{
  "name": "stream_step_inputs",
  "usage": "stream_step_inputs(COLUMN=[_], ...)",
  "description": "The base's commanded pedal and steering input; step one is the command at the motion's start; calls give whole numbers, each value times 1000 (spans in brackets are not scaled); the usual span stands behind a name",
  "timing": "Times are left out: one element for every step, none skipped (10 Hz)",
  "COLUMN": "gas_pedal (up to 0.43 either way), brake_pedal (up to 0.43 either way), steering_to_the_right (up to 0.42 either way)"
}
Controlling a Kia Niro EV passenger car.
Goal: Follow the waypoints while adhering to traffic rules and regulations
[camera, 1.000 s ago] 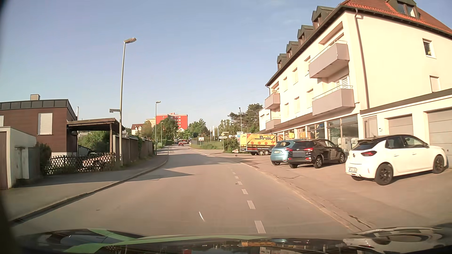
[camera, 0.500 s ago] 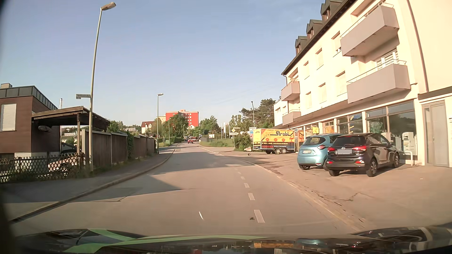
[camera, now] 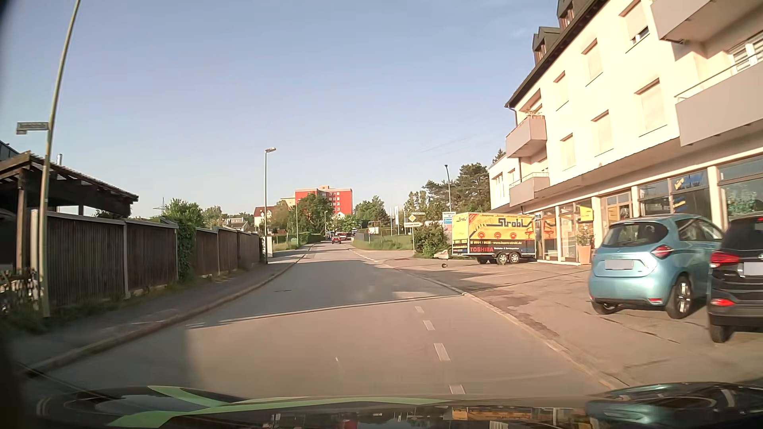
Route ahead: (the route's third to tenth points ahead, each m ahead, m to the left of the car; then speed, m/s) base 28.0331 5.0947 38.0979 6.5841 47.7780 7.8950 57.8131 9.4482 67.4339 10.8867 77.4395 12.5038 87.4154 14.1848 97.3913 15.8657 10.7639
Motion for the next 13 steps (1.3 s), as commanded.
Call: stream_step_inputs(gas_pedal=[118,118,118,118,118,118,118,118,118,118,118,118,118], brake_pedal=[0,0,0,0,0,0,0,0,0,0,0,0,0], steering_to_the_right=[-38,-38,-38,-38,-38,-38,-38,-38,-38,-38,-38,-38,-38])
